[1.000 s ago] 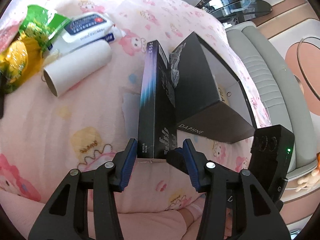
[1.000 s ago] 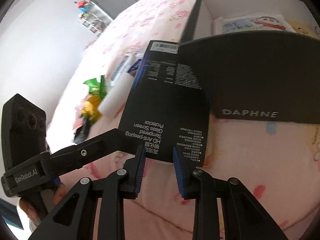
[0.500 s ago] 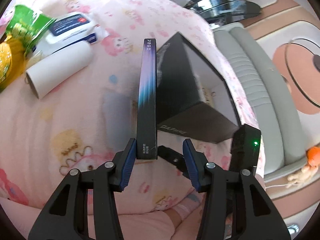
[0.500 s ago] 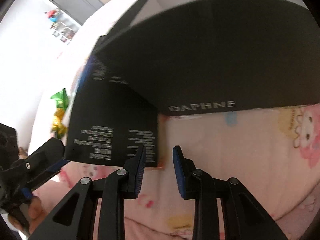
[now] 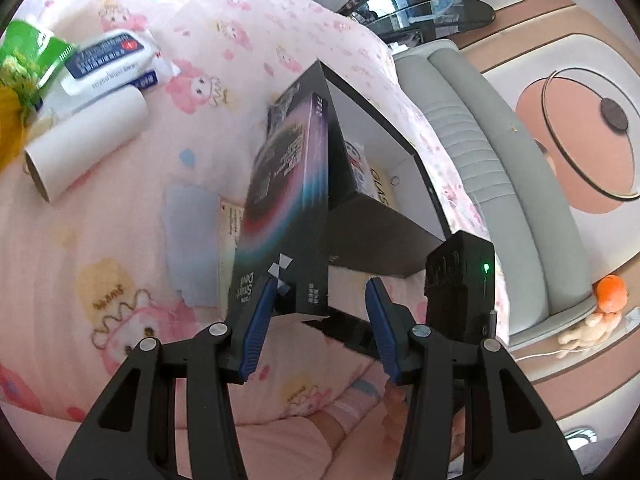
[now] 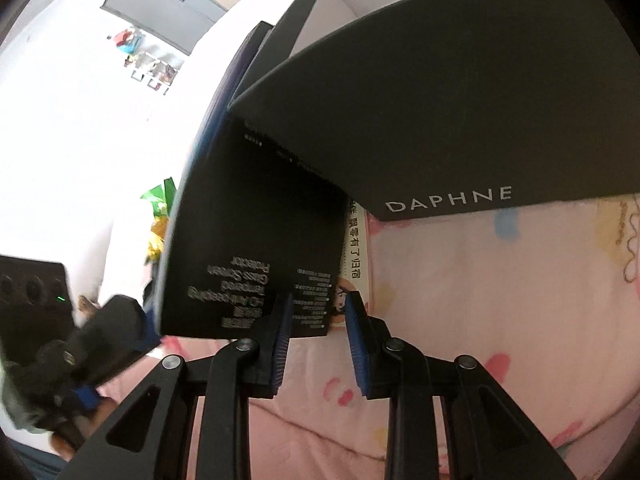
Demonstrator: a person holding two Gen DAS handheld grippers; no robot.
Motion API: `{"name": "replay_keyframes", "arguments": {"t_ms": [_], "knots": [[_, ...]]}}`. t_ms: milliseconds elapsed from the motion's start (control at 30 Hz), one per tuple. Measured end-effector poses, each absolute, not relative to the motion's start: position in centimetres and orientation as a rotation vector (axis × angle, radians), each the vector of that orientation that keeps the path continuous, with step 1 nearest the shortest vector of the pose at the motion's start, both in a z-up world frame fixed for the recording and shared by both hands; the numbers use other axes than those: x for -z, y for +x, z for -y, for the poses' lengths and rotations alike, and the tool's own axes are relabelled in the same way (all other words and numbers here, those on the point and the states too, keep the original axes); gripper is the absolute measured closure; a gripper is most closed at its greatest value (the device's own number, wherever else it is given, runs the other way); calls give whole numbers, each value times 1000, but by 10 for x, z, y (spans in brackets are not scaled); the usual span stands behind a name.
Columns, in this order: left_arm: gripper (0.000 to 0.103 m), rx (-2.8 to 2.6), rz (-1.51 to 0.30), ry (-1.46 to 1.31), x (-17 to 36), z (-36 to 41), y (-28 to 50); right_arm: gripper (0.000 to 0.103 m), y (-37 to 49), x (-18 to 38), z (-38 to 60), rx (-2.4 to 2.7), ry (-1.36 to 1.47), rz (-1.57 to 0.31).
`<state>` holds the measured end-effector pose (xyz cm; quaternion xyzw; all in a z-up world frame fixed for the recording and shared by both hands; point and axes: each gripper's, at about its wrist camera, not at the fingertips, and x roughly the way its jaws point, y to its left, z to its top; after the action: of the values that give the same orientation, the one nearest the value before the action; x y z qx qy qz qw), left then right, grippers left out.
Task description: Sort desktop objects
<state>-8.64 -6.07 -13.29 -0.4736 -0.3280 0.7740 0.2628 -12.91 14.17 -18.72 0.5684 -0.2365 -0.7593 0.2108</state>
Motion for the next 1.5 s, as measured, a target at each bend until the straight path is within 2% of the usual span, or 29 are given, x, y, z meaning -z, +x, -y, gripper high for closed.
{"name": "replay_keyframes", "arguments": {"t_ms": [200,333,400,533,567,600,800,1167,1367,1467,1500], "knots": [[56,-2041,828,-1339,140,43,-88,76,-131,157,-155,2176,1486,678],[56,-2048,754,-1399,146,32,-90,74,-129,141,-147,2221,1439,590],[56,-2053,725,-1422,148,27,-91,69,-130,139,-137,2234,1439,537],[55,-2059,693,-1445,150,21,-92,67,-133,132,-120,2188,1444,539],[55,-2078,691,-1442,149,22,-93,64,-137,122,-121,2192,1433,507],[55,-2098,694,-1434,148,23,-93,58,-140,114,-119,2194,1425,474],[55,-2250,748,-1346,133,42,-90,57,-145,105,-100,2235,1470,293],[55,-2313,810,-1346,137,51,-93,57,-126,120,-142,2256,1493,326],[54,-2349,944,-1330,144,76,-92,58,-120,133,-142,2273,1488,255],[55,-2388,992,-1347,148,83,-98,58,-122,141,-141,2250,1485,284],[60,-2423,975,-1356,148,83,-101,58,-122,143,-140,2240,1490,290]]}}
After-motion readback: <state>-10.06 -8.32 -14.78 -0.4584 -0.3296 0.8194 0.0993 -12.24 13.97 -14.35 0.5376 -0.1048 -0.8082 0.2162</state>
